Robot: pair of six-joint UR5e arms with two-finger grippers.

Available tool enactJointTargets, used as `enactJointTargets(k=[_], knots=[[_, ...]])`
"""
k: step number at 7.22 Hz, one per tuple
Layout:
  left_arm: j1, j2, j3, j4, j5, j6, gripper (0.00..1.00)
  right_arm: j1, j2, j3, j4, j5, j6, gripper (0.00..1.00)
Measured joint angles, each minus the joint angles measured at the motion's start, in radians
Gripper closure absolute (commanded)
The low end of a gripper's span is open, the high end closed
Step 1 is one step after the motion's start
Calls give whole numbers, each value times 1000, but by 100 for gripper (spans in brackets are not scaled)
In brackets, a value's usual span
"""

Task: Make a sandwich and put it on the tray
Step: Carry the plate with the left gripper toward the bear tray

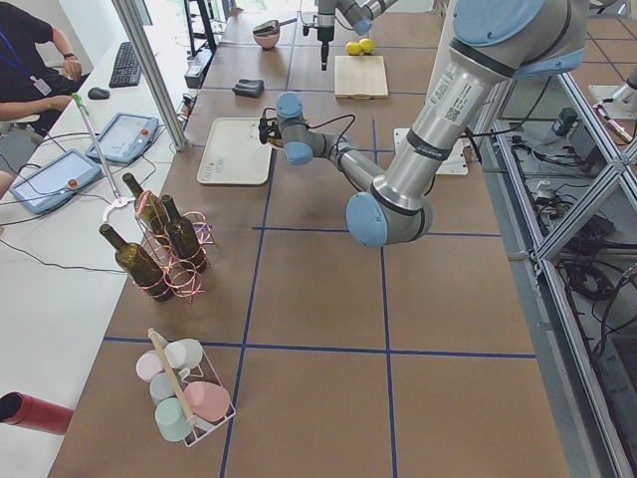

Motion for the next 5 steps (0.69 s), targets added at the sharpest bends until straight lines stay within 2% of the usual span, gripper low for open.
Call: enactJointTargets(k=[5], knots=[[-54,-176,356,-178,13,-10,100,0,0,-1,0,19,5,0]])
